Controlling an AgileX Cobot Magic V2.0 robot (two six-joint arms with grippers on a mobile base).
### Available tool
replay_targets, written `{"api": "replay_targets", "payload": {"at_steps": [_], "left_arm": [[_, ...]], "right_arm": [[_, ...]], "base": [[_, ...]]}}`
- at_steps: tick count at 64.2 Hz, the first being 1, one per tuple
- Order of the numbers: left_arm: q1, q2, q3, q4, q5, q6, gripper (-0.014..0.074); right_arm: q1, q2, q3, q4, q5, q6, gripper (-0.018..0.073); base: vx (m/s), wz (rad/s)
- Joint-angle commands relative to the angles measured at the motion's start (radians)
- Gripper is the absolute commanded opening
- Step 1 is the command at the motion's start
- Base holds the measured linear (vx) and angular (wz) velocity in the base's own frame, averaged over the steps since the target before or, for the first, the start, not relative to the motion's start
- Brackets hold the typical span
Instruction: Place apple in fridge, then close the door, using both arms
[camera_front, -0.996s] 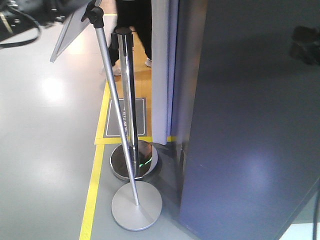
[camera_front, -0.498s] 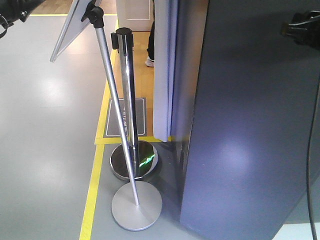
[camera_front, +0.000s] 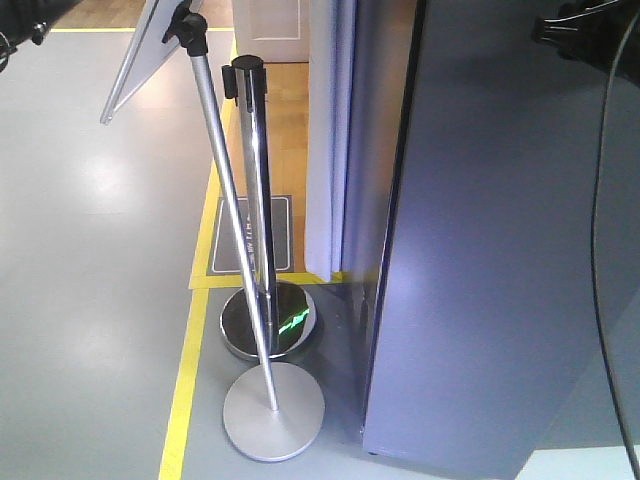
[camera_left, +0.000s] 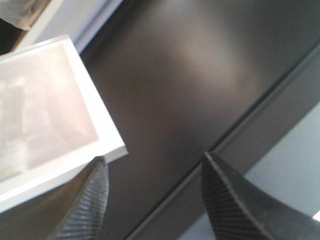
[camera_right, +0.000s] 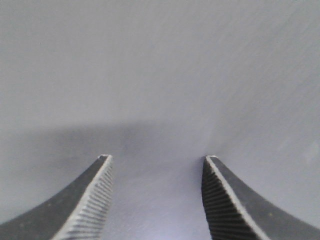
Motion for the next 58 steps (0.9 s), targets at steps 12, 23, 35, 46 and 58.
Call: {"api": "replay_targets", "payload": {"at_steps": [12, 23, 35, 46, 58], "left_arm": [[0.008, -0.038, -0.031, -0.057, 0.031, 0.0, 0.0408], [0.012, -0.038, -0.031, -0.057, 0.034, 0.0, 0.0408], [0.012, -0.038, -0.031, -0.057, 0.037, 0.0, 0.0408], [0.012, -0.038, -0.031, -0.057, 0.031, 0.0, 0.0408], [0.012, -0.038, -0.031, -0.058, -0.012, 0.0, 0.0392]], "right_arm": [[-0.005, 0.09, -0.161, -0.005, 0.008, -0.009, 0.04], [-0.005, 0.145, -0.237, -0.005, 0.042, -0.009, 0.04], [-0.005, 0.183, -0.298, -0.008, 0.095, -0.009, 0.04], [-0.005, 0.175, -0.307, -0.021, 0.153, -0.022, 0.04], [-0.005, 0.089, -0.307, -0.043, 0.267, -0.023, 0.0377]], "base": [[0.0, 0.0], [0.0, -0.02], [0.0, 0.0], [-0.01, -0.02], [-0.01, -0.03]]}}
